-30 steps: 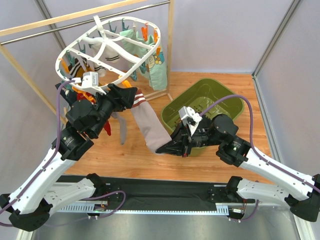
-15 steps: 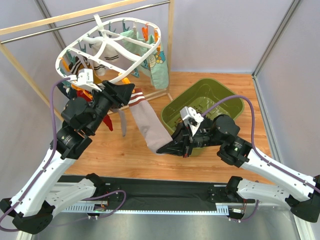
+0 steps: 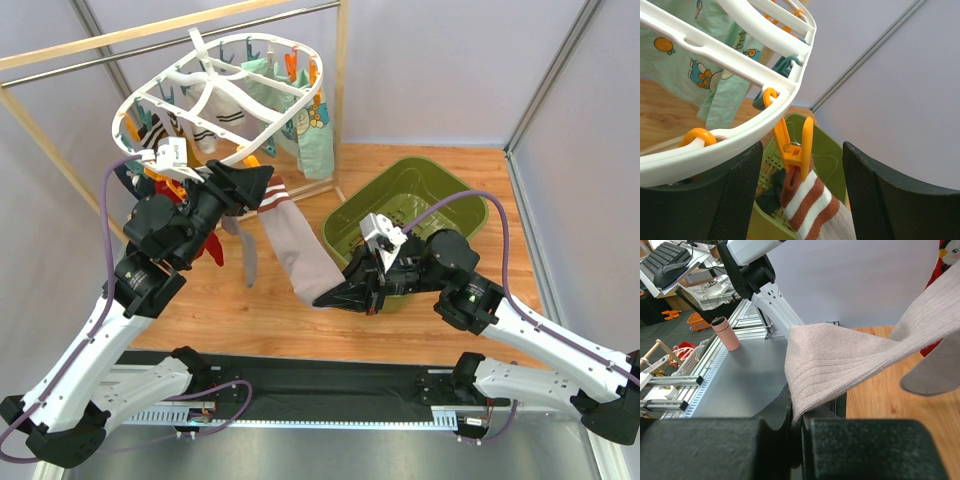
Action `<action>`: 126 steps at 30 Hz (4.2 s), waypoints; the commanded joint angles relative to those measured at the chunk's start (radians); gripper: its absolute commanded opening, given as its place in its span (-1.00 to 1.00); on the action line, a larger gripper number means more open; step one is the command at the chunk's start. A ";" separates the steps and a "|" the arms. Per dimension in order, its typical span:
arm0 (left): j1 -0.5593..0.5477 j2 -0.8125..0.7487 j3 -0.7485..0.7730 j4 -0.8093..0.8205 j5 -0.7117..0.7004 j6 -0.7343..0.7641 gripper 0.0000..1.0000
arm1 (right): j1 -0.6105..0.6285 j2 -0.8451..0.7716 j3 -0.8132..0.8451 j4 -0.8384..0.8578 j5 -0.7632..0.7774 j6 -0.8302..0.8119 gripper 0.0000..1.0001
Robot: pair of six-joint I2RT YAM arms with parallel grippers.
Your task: Remove the socks clipped to the hanger
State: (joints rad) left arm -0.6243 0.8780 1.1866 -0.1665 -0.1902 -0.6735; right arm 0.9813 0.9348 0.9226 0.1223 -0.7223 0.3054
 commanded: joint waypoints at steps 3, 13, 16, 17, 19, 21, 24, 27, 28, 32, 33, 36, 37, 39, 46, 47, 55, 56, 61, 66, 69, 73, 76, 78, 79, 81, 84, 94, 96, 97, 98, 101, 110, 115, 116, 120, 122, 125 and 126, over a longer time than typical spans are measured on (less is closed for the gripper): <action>0.009 -0.017 0.008 0.030 -0.035 -0.009 0.37 | 0.007 -0.021 0.005 0.000 0.011 -0.020 -0.99; 0.009 -0.042 -0.015 0.062 0.031 0.025 0.19 | 0.007 -0.030 0.004 -0.006 0.014 -0.026 -0.99; 0.011 -0.048 -0.021 0.067 0.037 0.038 0.22 | 0.007 -0.034 -0.001 -0.009 0.015 -0.028 -0.99; 0.009 -0.050 -0.018 0.065 0.035 0.041 0.23 | 0.007 -0.034 -0.002 -0.009 0.014 -0.028 -0.99; 0.009 -0.045 -0.012 0.058 0.034 0.051 0.23 | 0.007 -0.039 -0.005 -0.007 0.017 -0.028 -0.99; 0.009 -0.037 0.001 0.050 0.031 0.055 0.21 | 0.008 -0.040 -0.005 -0.007 0.015 -0.028 -0.99; 0.011 -0.025 0.016 0.036 0.028 0.057 0.20 | 0.007 -0.044 -0.005 -0.007 0.015 -0.028 -0.99; 0.011 -0.008 0.041 0.001 0.017 0.051 0.19 | 0.007 -0.045 -0.007 -0.007 0.015 -0.026 -0.99; 0.011 -0.007 0.044 -0.001 0.015 0.051 0.19 | 0.008 -0.047 -0.005 -0.007 0.015 -0.026 -0.99; 0.012 -0.005 0.033 0.022 0.015 0.048 0.18 | 0.007 -0.053 -0.007 -0.007 0.015 -0.025 -0.99; 0.012 -0.004 0.031 0.027 0.015 0.048 0.17 | 0.007 -0.054 -0.010 -0.007 0.015 -0.025 -0.99; 0.012 0.007 0.036 0.027 0.018 0.046 0.14 | 0.007 -0.057 -0.007 -0.007 0.014 -0.023 -0.99; 0.012 0.009 0.036 0.028 0.018 0.045 0.12 | 0.007 -0.057 -0.007 -0.007 0.014 -0.025 -0.99; 0.012 0.013 0.038 0.032 0.018 0.043 0.03 | 0.007 -0.057 -0.007 -0.007 0.014 -0.025 -0.99; 0.014 0.010 0.034 0.036 0.006 0.037 -0.59 | 0.007 -0.059 -0.013 -0.007 0.015 -0.028 -0.99; 0.014 0.010 0.036 0.036 0.009 0.034 -0.66 | 0.007 -0.059 -0.014 -0.007 0.015 -0.026 -0.99; 0.014 0.021 0.042 0.019 0.015 0.025 -1.00 | 0.007 -0.056 -0.014 -0.006 0.018 -0.026 -0.99; 0.014 0.021 0.041 0.019 0.015 0.025 -1.00 | 0.007 -0.056 -0.014 -0.006 0.018 -0.026 -0.99; 0.014 0.016 0.038 0.019 0.014 0.026 -1.00 | 0.007 -0.063 -0.021 -0.013 0.038 -0.032 -0.99; 0.014 -0.005 0.019 0.012 0.011 0.025 -0.14 | -0.003 -0.082 0.013 -0.208 0.365 -0.080 -0.99; 0.014 -0.014 0.013 -0.013 0.012 0.025 0.05 | -0.035 -0.096 0.045 -0.337 0.561 -0.083 -0.99; 0.014 -0.027 0.001 -0.034 0.008 0.026 0.14 | -0.111 -0.099 0.056 -0.417 0.818 -0.101 -0.99; 0.014 -0.033 -0.008 -0.054 0.014 0.035 0.18 | -0.211 -0.064 0.067 -0.481 0.900 -0.101 -0.99; 0.014 -0.040 -0.008 -0.071 0.020 0.045 0.19 | -0.298 -0.028 0.076 -0.510 0.919 -0.094 -0.99; 0.014 -0.042 -0.007 -0.077 0.027 0.048 0.20 | -0.326 -0.019 0.078 -0.515 0.923 -0.091 -0.99; 0.015 -0.053 -0.005 -0.094 0.032 0.061 0.21 | -0.406 0.021 0.079 -0.517 0.922 -0.086 -0.99; 0.014 -0.071 0.001 -0.129 0.037 0.075 0.22 | -0.486 0.085 0.084 -0.504 0.870 -0.077 -0.79; 0.014 -0.132 0.057 -0.306 0.149 0.167 0.25 | -0.383 0.151 0.151 -0.483 0.808 -0.032 0.39; 0.014 -0.148 0.064 -0.336 0.138 0.186 0.25 | -0.295 0.148 0.131 -0.413 0.807 -0.040 0.46; 0.014 -0.157 0.067 -0.350 0.124 0.195 0.25 | -0.262 0.147 0.116 -0.312 0.801 -0.045 0.50; 0.014 -0.177 0.068 -0.375 0.117 0.212 0.25 | -0.235 0.148 0.072 -0.246 0.785 -0.051 0.59; 0.014 -0.212 0.094 -0.451 0.052 0.241 0.25 | -0.146 0.165 -0.010 0.067 0.693 -0.032 0.71; 0.015 -0.313 0.133 -0.586 -0.081 0.308 0.25 | 0.085 0.533 0.117 0.445 0.837 -0.133 0.92; 0.014 -0.372 0.110 -0.660 -0.291 0.312 0.25 | 0.148 0.719 0.315 0.473 0.935 -0.138 0.92; 0.014 -0.384 0.105 -0.665 -0.314 0.310 0.25 | 0.155 0.773 0.338 0.479 0.945 -0.138 0.91; 0.014 -0.456 0.070 -0.670 -0.419 0.311 0.26 | 0.195 0.907 0.481 0.481 1.007 -0.146 0.91; 0.015 -0.500 0.059 -0.660 -0.448 0.316 0.27 | 0.207 0.984 0.560 0.465 1.050 -0.153 0.91; 0.014 -0.539 0.048 -0.654 -0.465 0.330 0.27 | 0.215 1.038 0.614 0.464 1.060 -0.154 0.90; 0.014 -0.542 0.050 -0.656 -0.474 0.334 0.27 | 0.218 1.064 0.642 0.461 1.063 -0.157 0.90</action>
State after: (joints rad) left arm -0.6136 0.3481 1.2427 -0.8219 -0.5980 -0.3790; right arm 1.1885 1.9469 1.4944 0.5350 0.2691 0.1734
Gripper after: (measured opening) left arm 0.633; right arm 0.953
